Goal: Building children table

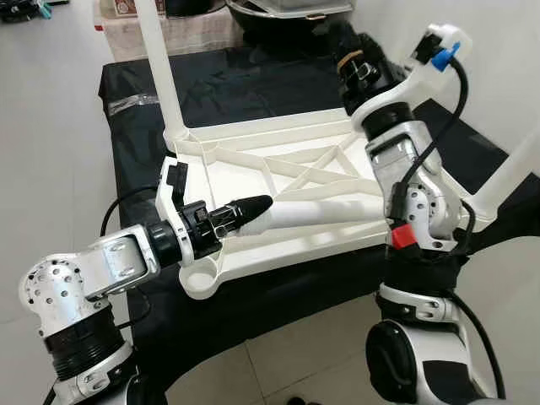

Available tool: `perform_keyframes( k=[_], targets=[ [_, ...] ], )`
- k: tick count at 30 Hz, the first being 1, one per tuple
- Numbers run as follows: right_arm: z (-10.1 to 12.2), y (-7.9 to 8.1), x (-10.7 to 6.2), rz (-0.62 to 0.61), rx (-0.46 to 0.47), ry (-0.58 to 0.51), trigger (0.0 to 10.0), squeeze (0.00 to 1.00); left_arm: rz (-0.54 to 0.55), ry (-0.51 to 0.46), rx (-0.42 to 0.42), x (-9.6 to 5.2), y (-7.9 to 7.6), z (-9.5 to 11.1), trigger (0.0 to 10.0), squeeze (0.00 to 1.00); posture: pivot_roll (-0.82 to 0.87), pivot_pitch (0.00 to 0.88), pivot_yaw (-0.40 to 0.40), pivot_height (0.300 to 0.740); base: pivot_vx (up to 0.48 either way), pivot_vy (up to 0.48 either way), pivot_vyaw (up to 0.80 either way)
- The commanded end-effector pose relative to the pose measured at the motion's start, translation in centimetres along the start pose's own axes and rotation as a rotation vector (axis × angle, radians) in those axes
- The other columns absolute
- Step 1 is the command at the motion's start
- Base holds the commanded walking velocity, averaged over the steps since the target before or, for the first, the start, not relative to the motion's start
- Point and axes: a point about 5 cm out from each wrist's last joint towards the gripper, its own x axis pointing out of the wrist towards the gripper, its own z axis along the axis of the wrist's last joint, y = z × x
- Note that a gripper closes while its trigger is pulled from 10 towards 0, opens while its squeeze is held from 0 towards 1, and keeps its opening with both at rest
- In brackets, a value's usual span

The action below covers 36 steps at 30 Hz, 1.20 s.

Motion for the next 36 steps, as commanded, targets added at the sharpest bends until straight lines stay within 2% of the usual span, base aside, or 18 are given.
perform_keyframes(
  k=[1,3,8,13,16,20,25,27,29,30,36],
  targets=[
    [0.1,0.7,0.3,0.041,0.059,0.001,10.0,0.00,0.024,-0.012,0.038,-0.8,-0.2,0.2,0.0,0.00,0.13,0.123,-0.080,0.740,0.000,0.000,0.00],
    [0.0,1.1,0.3,0.063,0.129,0.014,10.0,0.00,0.034,-0.020,0.053,-1.2,-0.2,0.4,0.0,0.00,0.13,0.122,-0.081,0.740,0.000,0.000,0.00],
    [0.2,0.9,0.4,0.063,0.211,0.021,10.0,0.00,0.055,-0.028,0.093,-2.1,-0.4,1.0,0.0,0.00,0.13,0.116,-0.084,0.740,0.000,0.000,0.00],
    [0.4,0.9,0.5,0.071,0.226,0.022,10.0,0.00,0.065,-0.040,0.107,-2.5,-0.6,1.4,0.0,0.00,0.13,0.111,-0.086,0.740,0.000,0.000,0.00],
    [0.6,0.8,0.6,0.073,0.239,0.021,10.0,0.00,0.079,-0.062,0.157,-3.2,-1.2,2.5,0.0,0.00,0.12,0.103,-0.088,0.740,0.000,0.000,0.00],
    [0.7,0.7,0.6,0.068,0.248,0.021,10.0,0.00,0.082,-0.073,0.170,-3.4,-1.3,2.9,0.0,0.00,0.12,0.103,-0.088,0.740,0.000,0.000,0.00],
    [0.5,0.3,0.5,0.051,0.300,0.022,10.0,0.00,0.108,-0.128,0.212,-4.0,-1.9,4.5,0.0,0.00,0.13,0.098,-0.091,0.740,0.000,0.000,0.00],
    [0.2,-0.2,0.2,0.027,0.342,0.029,10.0,0.00,0.137,-0.184,0.233,-4.1,-2.2,5.6,0.0,0.00,0.13,0.094,-0.090,0.740,0.000,0.000,0.00],
    [0.2,-0.2,0.2,0.027,0.342,0.029,10.0,0.00,0.137,-0.184,0.233,-4.1,-2.2,5.6,0.0,0.00,0.13,0.094,-0.090,0.740,0.000,0.000,0.00],
    [-0.1,-0.5,-0.1,0.019,0.372,0.044,10.0,0.00,0.147,-0.235,0.244,-4.1,-2.5,6.3,0.0,0.00,0.12,0.095,-0.087,0.740,0.000,0.000,0.00],
    [-1.8,-0.5,-1.3,0.023,0.454,0.101,10.0,0.00,0.177,-0.278,0.264,-3.9,-2.8,6.6,0.0,0.00,0.12,0.107,-0.084,0.740,0.000,0.000,0.00]
  ],
)
